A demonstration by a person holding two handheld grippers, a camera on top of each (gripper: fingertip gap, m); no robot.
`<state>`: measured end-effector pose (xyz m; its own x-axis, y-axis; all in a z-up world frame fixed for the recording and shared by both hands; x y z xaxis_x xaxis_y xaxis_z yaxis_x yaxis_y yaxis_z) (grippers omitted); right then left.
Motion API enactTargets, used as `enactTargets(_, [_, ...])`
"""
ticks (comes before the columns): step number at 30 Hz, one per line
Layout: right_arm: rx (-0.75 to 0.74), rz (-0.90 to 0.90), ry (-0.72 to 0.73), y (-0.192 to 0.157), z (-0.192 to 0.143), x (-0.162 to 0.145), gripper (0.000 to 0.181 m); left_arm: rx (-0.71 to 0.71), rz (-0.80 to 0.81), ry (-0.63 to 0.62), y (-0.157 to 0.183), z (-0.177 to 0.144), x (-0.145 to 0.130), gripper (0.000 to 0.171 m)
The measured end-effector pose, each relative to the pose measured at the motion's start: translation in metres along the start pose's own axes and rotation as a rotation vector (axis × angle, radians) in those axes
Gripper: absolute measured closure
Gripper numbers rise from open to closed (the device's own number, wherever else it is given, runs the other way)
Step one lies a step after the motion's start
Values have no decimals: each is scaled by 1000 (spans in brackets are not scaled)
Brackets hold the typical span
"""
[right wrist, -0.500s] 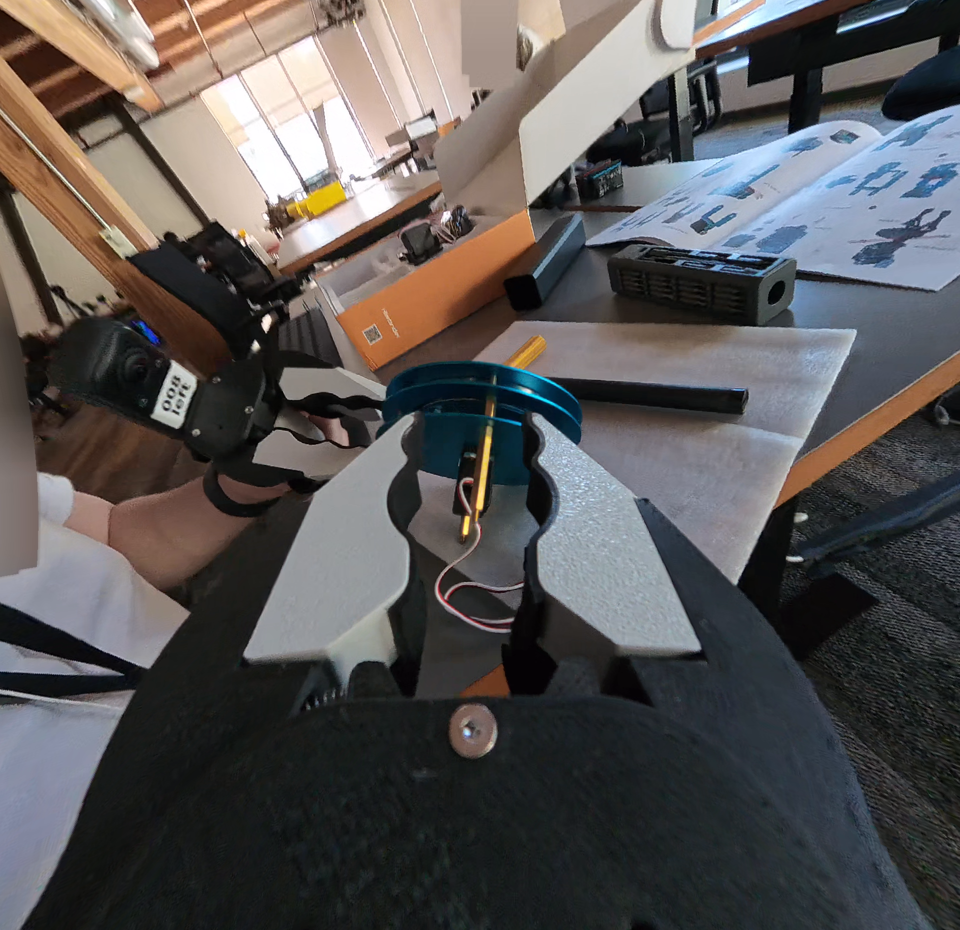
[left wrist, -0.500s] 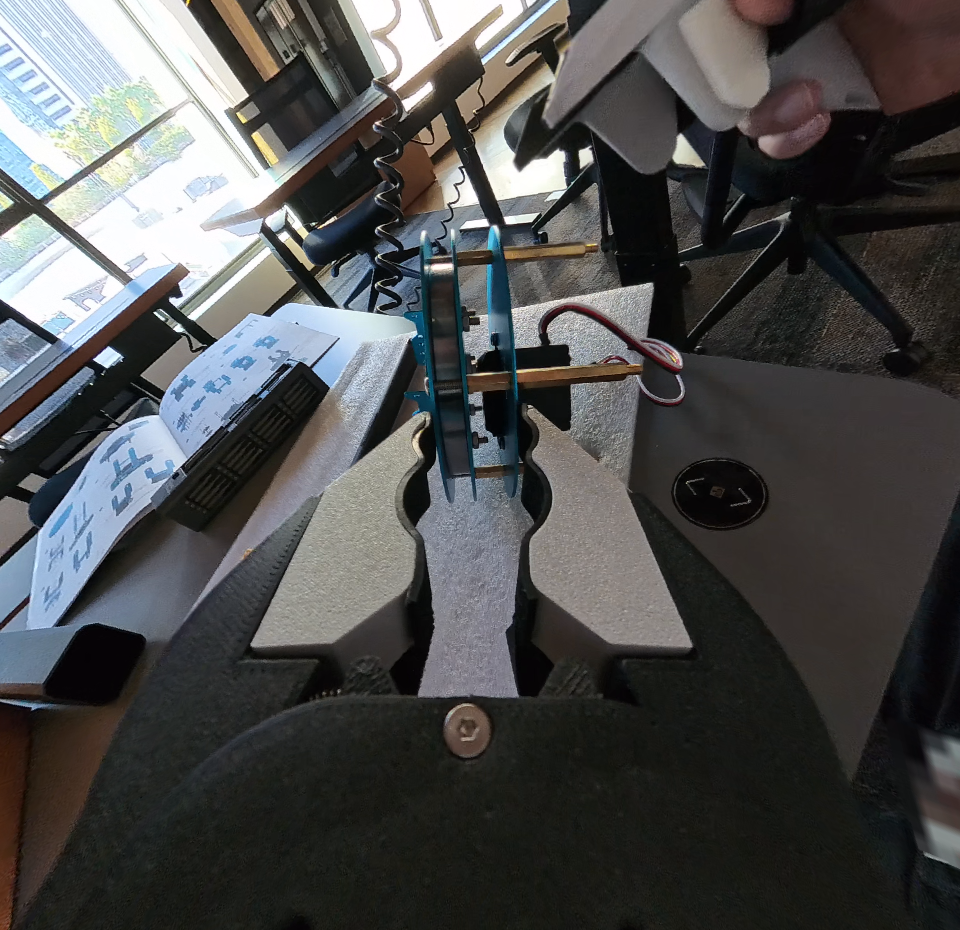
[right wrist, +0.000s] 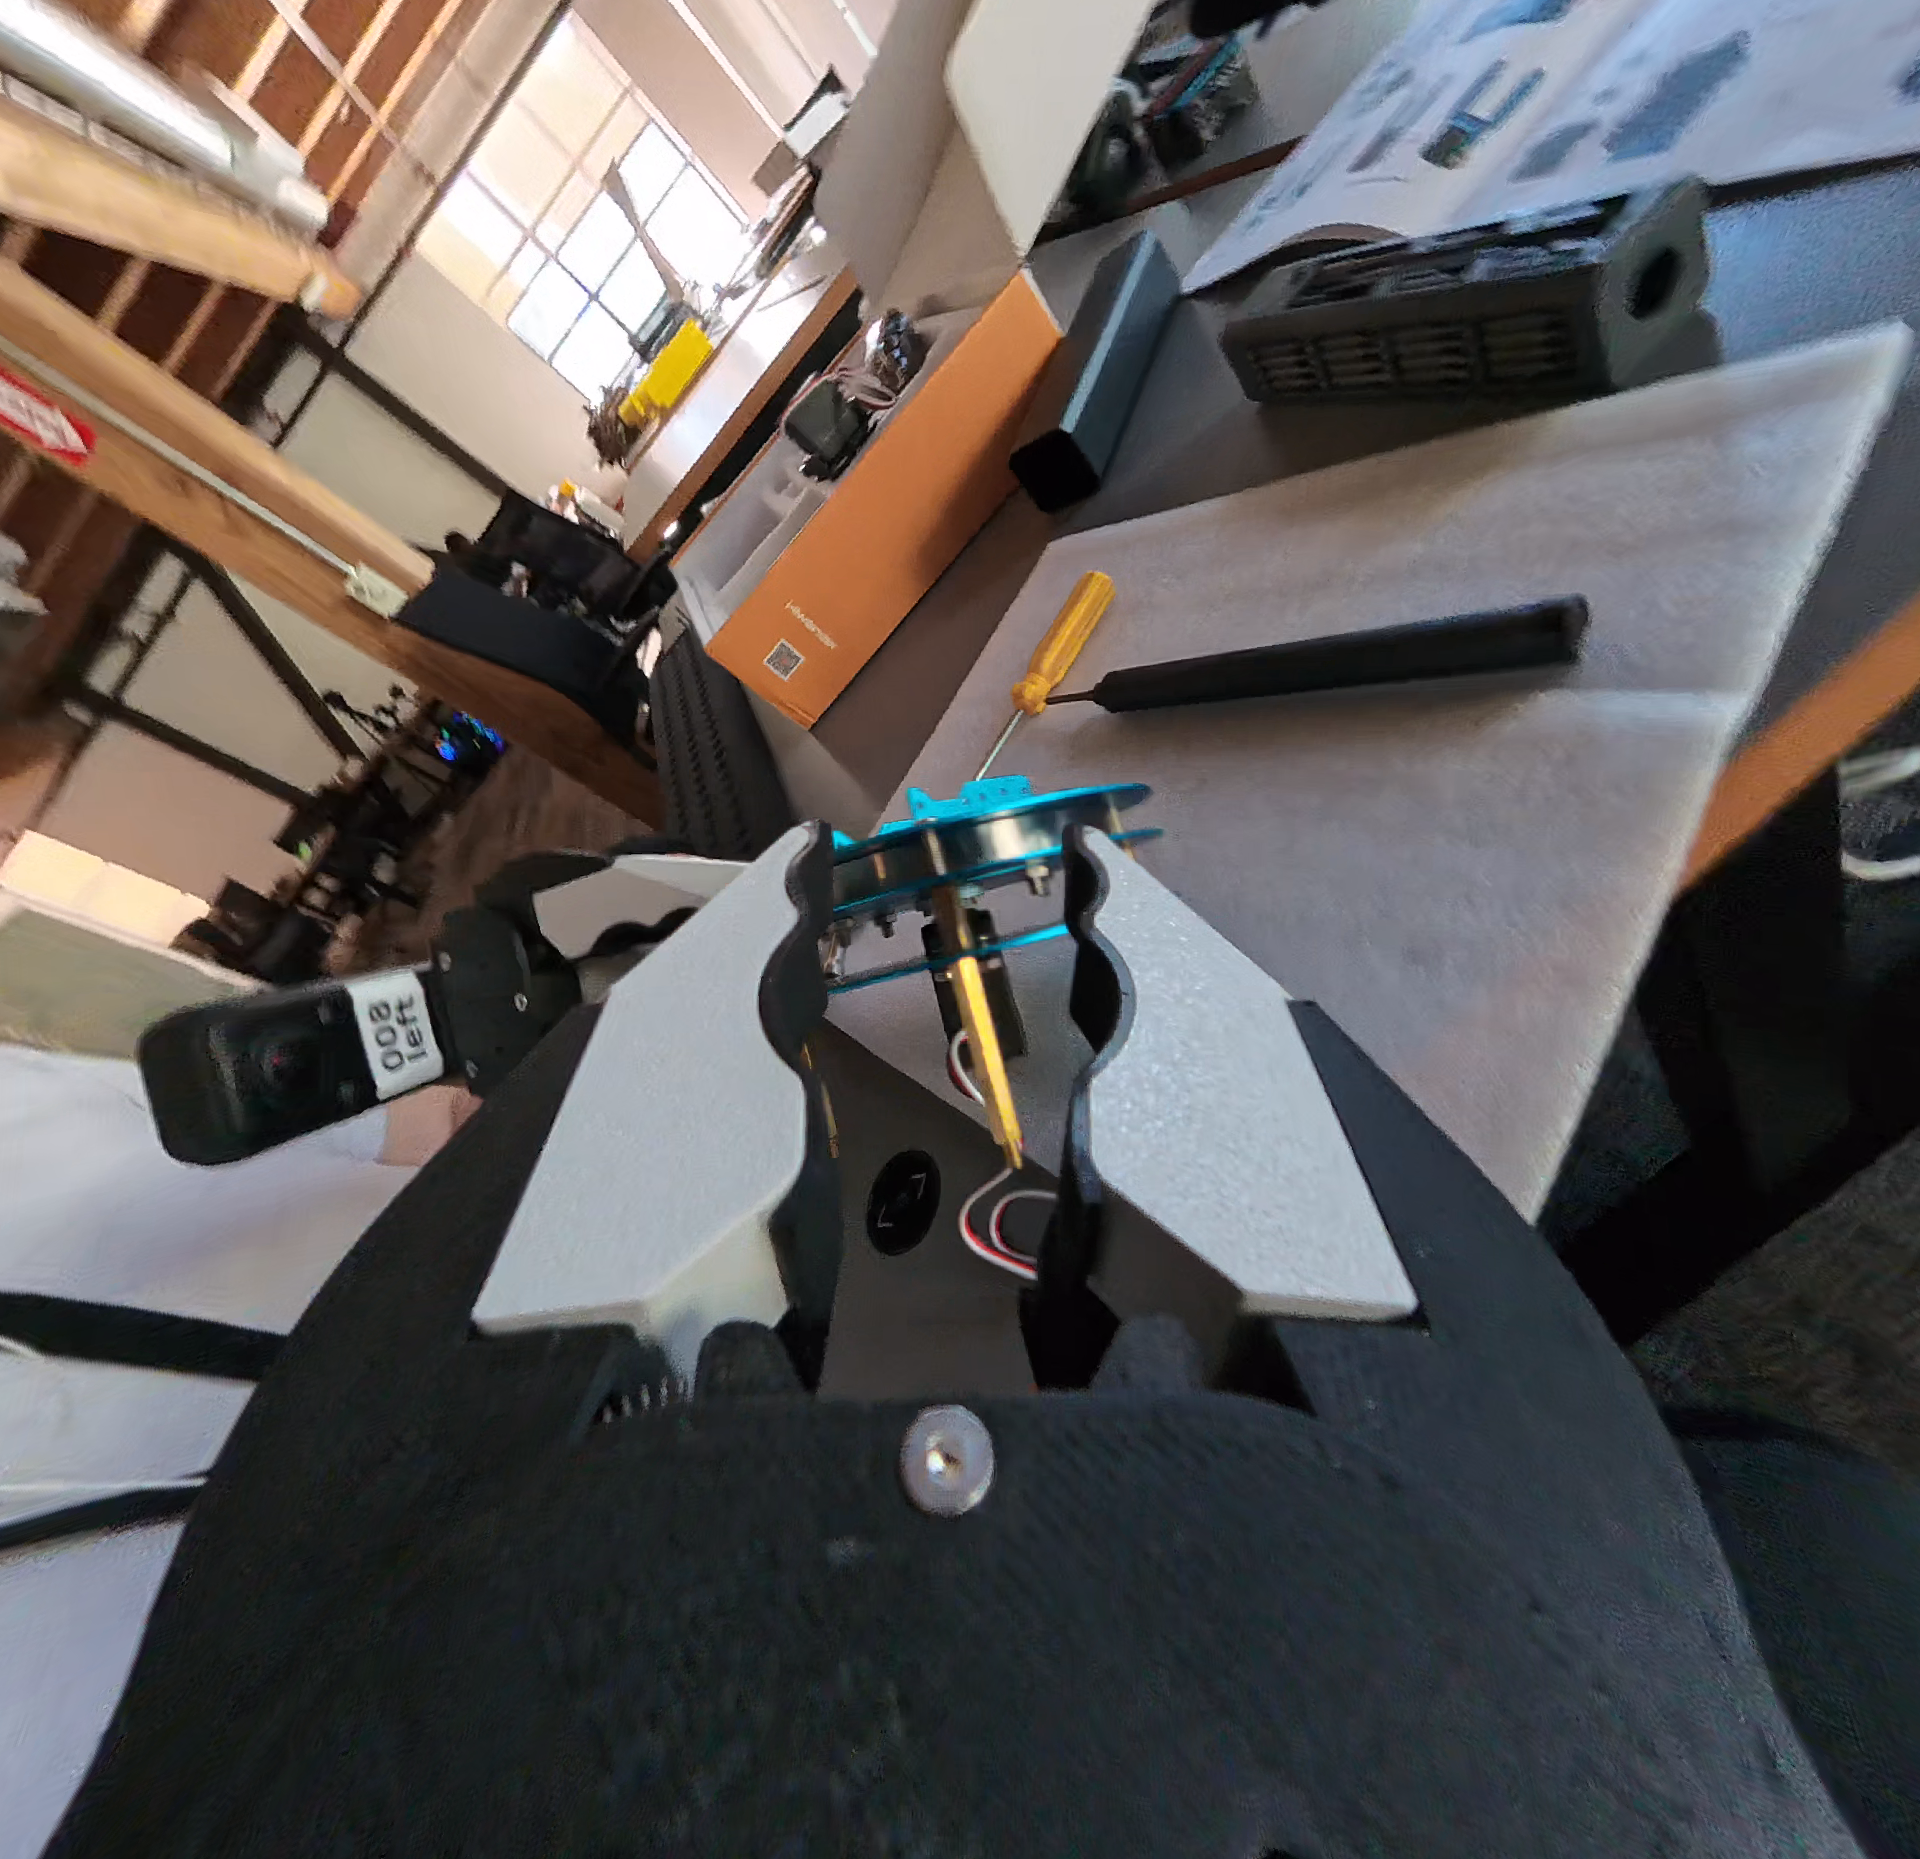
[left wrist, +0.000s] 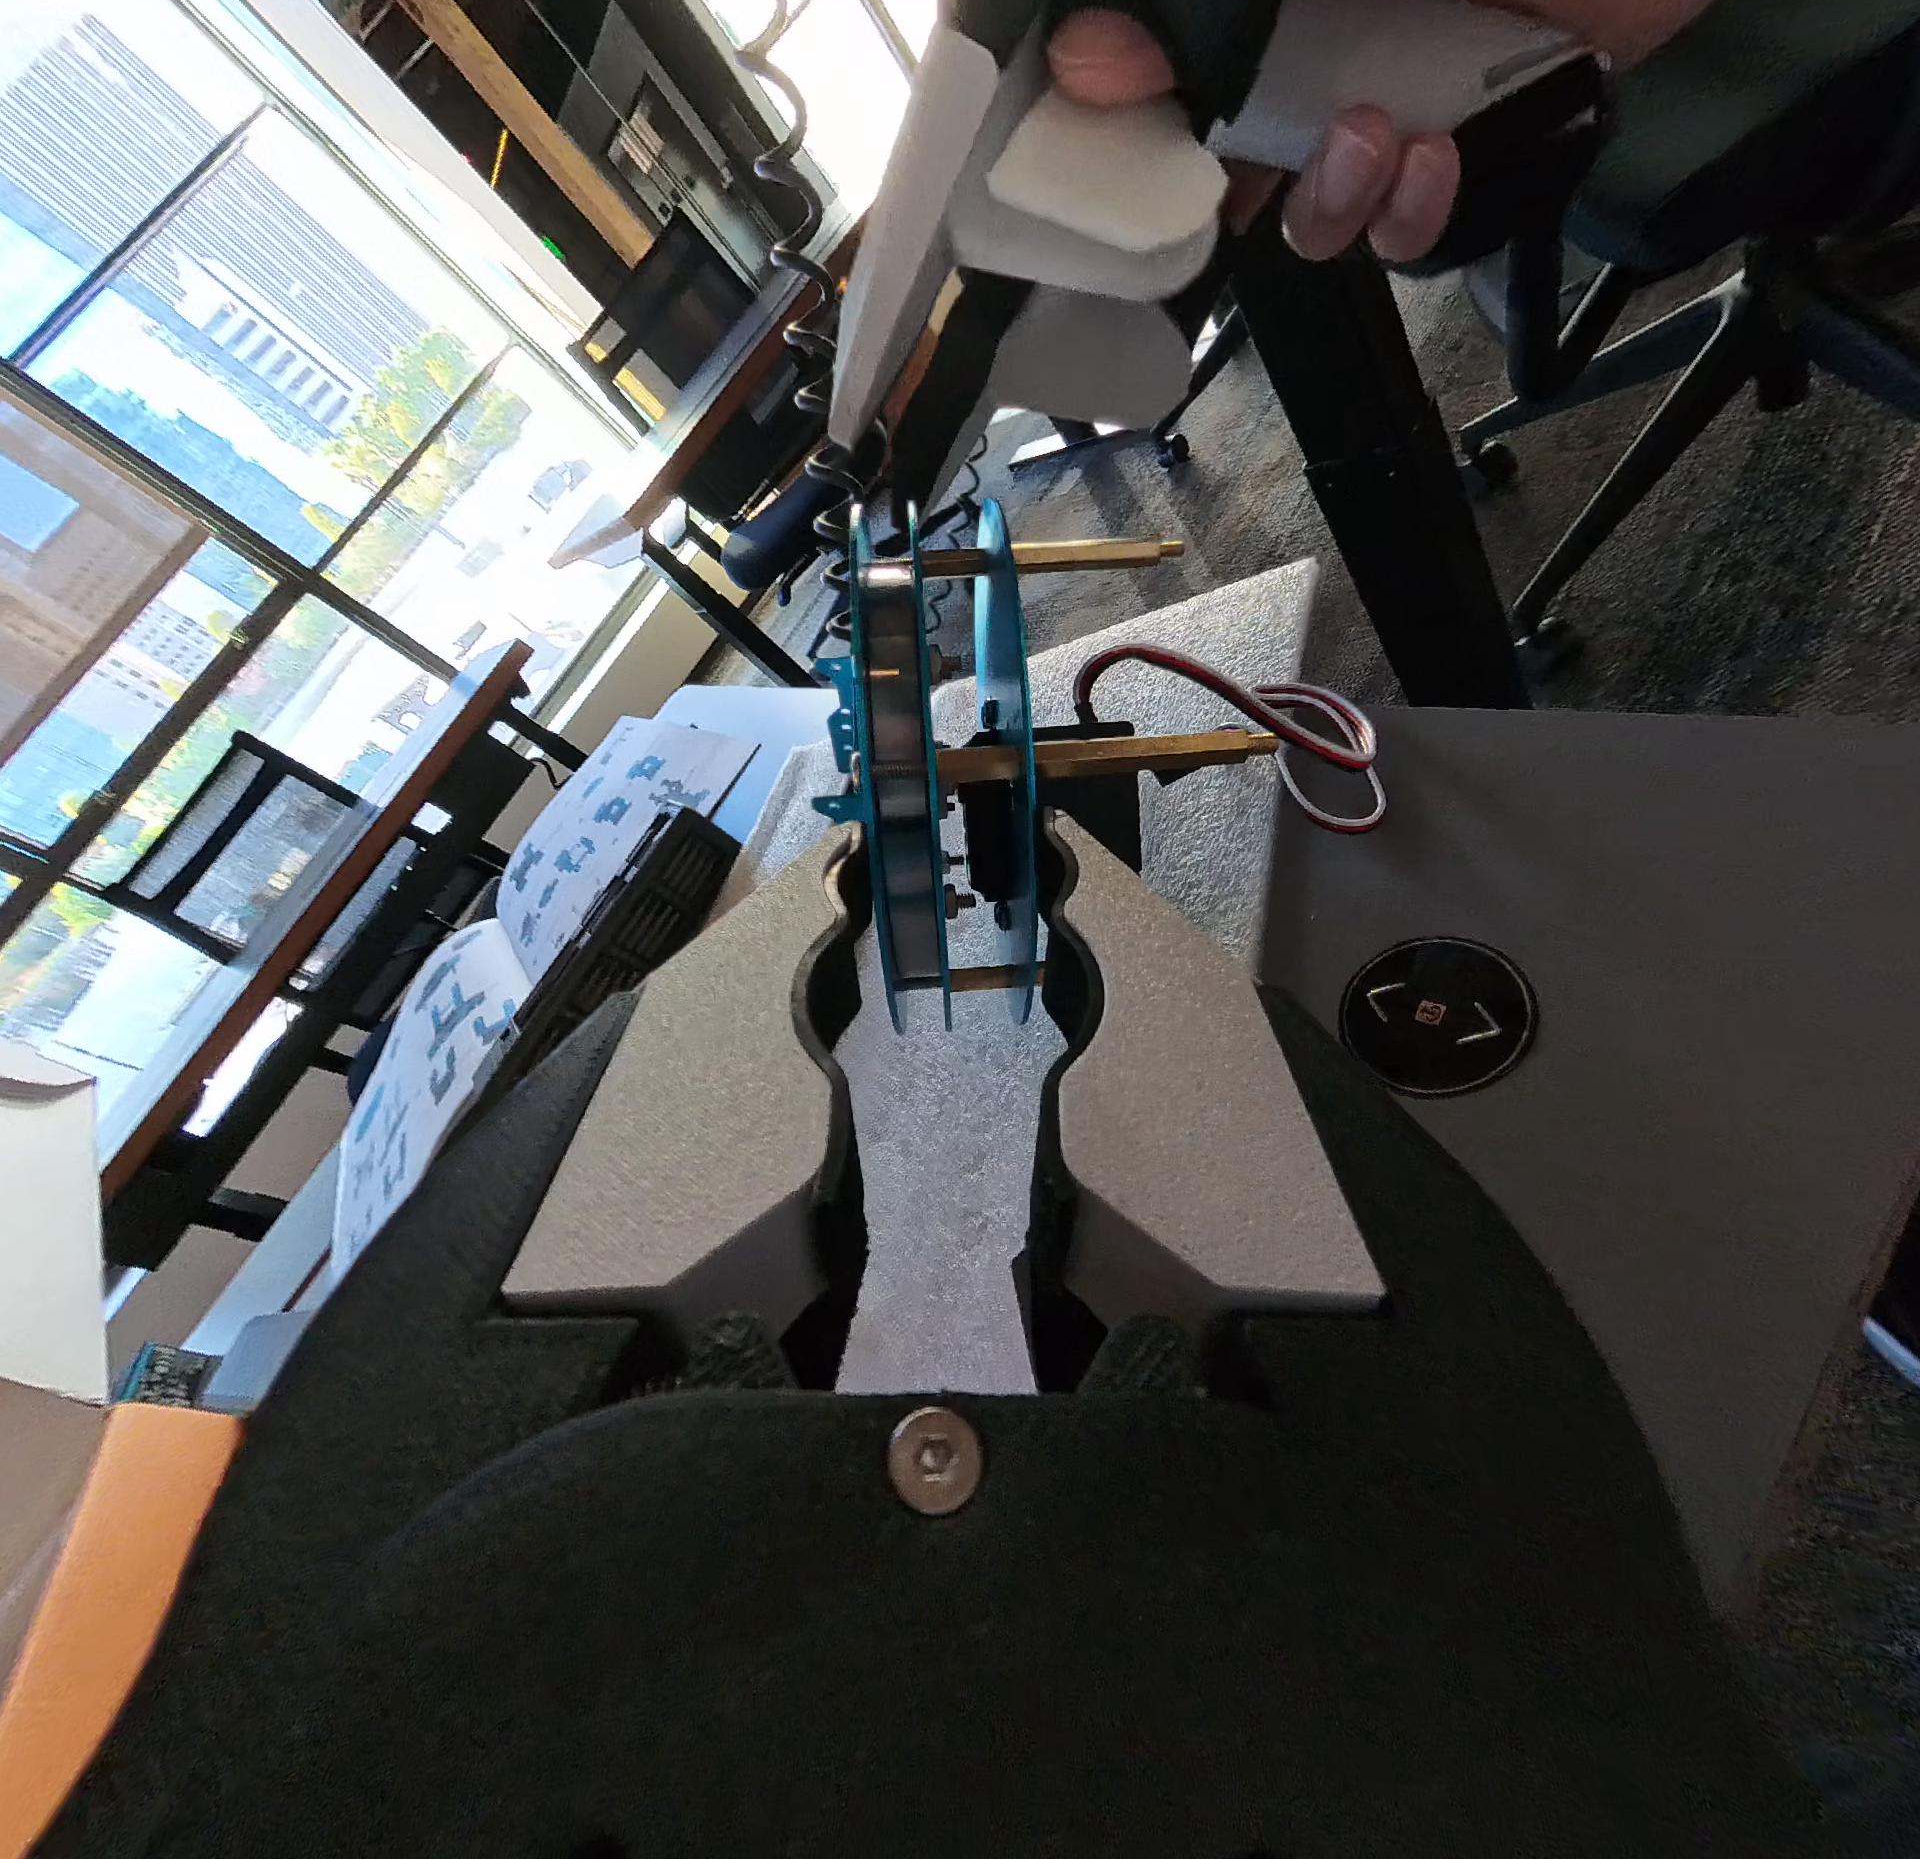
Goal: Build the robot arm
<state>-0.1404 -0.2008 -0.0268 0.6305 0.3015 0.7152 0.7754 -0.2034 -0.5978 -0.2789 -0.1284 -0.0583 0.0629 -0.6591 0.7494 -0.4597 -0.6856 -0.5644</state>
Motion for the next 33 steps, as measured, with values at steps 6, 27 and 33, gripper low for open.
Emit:
enactTargets(6, [191, 357, -243, 29, 1, -2, 133, 13, 96, -8, 7, 2, 6, 142])
enactTargets(27, [363, 609, -580, 22, 7, -27, 143, 68, 387, -81, 27, 1, 16, 142])
enactTargets(33, [406, 531, -506, 7, 12, -12, 143, 116, 521, -137, 8, -9, 15, 142])
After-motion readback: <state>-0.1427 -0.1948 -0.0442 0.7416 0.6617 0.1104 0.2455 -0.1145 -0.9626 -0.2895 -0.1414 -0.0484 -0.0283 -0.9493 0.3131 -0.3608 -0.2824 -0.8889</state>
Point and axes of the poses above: each gripper's, where its closed fingertips meet, z out along the fingers, x out of its top, y = z × x across the jaws, the point moved 5 cm from there along -z, back along the fingers, and after that the axes turned 13 degrees about -x, right-handed, at the moved point
